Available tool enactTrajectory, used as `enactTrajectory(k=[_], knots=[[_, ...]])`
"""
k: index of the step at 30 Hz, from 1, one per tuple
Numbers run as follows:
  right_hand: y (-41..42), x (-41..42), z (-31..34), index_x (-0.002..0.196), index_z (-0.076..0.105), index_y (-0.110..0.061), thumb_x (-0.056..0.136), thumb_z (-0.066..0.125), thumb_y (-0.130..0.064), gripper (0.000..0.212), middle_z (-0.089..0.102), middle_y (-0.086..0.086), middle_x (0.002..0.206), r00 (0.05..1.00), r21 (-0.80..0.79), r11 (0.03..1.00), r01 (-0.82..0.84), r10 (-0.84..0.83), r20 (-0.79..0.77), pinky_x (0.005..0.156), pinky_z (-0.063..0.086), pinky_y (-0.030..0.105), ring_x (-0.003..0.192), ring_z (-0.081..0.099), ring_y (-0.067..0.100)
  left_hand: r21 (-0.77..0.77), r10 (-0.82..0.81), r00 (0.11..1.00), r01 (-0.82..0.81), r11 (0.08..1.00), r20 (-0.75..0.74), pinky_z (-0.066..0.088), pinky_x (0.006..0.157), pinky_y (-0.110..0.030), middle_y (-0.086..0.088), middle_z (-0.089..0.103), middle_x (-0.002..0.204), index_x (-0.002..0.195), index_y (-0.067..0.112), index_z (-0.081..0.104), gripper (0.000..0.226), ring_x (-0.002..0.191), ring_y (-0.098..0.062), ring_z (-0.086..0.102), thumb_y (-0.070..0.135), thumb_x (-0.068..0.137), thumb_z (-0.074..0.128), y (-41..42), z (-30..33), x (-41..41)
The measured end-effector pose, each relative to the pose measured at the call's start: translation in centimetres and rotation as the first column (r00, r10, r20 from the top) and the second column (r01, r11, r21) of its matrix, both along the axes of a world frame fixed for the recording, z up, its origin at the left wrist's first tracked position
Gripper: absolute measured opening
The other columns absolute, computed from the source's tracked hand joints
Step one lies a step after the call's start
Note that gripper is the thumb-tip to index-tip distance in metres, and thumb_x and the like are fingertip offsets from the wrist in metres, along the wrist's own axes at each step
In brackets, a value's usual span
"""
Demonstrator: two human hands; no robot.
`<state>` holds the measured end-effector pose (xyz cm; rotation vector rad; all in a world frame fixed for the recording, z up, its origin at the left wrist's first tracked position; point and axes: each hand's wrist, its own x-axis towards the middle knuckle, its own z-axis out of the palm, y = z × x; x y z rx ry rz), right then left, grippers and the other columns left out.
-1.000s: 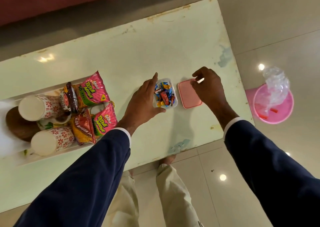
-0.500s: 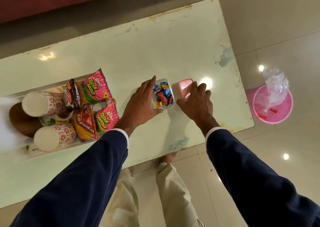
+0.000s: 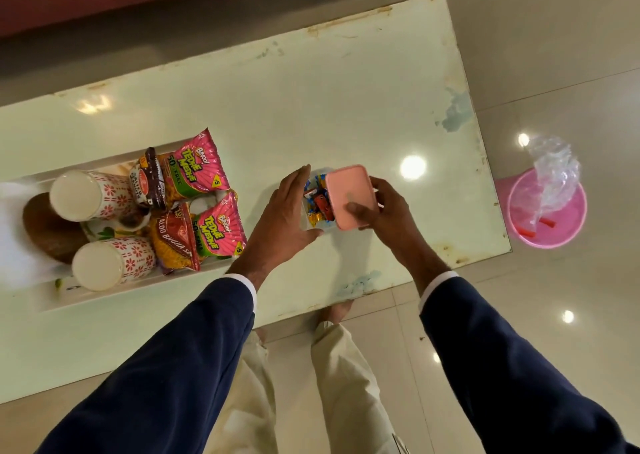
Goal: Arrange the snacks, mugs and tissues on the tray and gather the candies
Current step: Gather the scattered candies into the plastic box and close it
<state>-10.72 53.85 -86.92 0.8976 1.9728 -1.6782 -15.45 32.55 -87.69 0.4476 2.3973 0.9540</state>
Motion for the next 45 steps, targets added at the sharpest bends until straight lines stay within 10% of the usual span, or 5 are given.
enactTrajectory(k=[14, 21, 26, 38, 45], knots=[[-4.8, -1.1, -0.6, 0.143, 0.045, -0.022, 0.105, 0.041, -0.039, 0.042, 0.047, 0.006, 0.122, 0.945, 0.481, 0.819, -0.312, 0.322, 0.064, 0.084, 0.057, 0.042, 0.108, 0.06, 0.026, 0.023, 0.406, 0.906, -0.411, 0.911, 0.12, 0.055, 0.086, -0.031, -0.007, 0.061, 0.132, 0.143, 0.017, 0.05, 0.055, 0.113, -0.019, 0.061, 0.008, 0.093, 0.07, 1.0, 0.5, -0.1], [-7.3, -1.9, 0.0, 0.16, 0.008, -0.013, 0.104, 0.034, -0.038, 0.067, 0.006, 0.016, 0.167, 0.67, 0.746, 0.419, -0.517, 0.741, 0.048, 0.123, 0.021, 0.052, 0.154, 0.005, 0.038, -0.041, 0.417, 0.861, -0.424, 0.905, 0.292, 0.055, 0.045, -0.028, 0.003, 0.064, 0.1, 0.144, 0.029, 0.049, 0.055, 0.077, -0.015, 0.069, 0.008, 0.095, 0.064, 0.7, 0.1, -1.2], [-6.6, -2.1, -0.5, 0.159, -0.007, -0.013, 0.092, 0.032, -0.071, 0.097, -0.02, 0.015, 0.166, 0.599, 0.68, 0.372, -0.632, 0.791, 0.124, 0.121, 0.007, 0.064, 0.152, -0.02, 0.038, -0.07, 0.421, 0.825, -0.428, 0.901, 0.377, 0.052, 0.037, -0.026, 0.003, 0.065, 0.084, 0.131, 0.031, 0.058, 0.049, 0.071, -0.017, 0.07, 0.01, 0.09, 0.073, 0.5, 0.0, -2.9], [-7.2, -4.2, -0.2, 0.148, -0.037, -0.031, 0.08, 0.049, -0.08, 0.12, -0.056, -0.001, 0.146, 0.492, 0.429, 0.326, -0.842, 0.791, 0.364, 0.118, -0.002, 0.068, 0.146, -0.034, 0.04, -0.114, 0.357, 0.892, -0.338, 0.934, 0.279, 0.053, 0.071, -0.03, 0.005, 0.066, 0.088, 0.13, 0.018, 0.057, 0.041, 0.09, -0.021, 0.068, 0.008, 0.092, 0.069, 1.0, 1.3, -2.8], [-7.5, -2.7, -0.7, 0.157, -0.011, -0.006, 0.081, 0.067, -0.067, 0.125, -0.027, 0.016, 0.161, 0.541, 0.687, 0.308, -0.659, 0.828, 0.148, 0.122, 0.011, 0.056, 0.147, -0.028, 0.033, -0.112, 0.159, 0.987, -0.158, 0.981, -0.003, 0.051, 0.079, -0.029, -0.005, 0.052, 0.137, 0.147, 0.019, 0.044, 0.053, 0.11, -0.021, 0.063, 0.017, 0.097, 0.063, -2.3, 4.5, -1.3]])
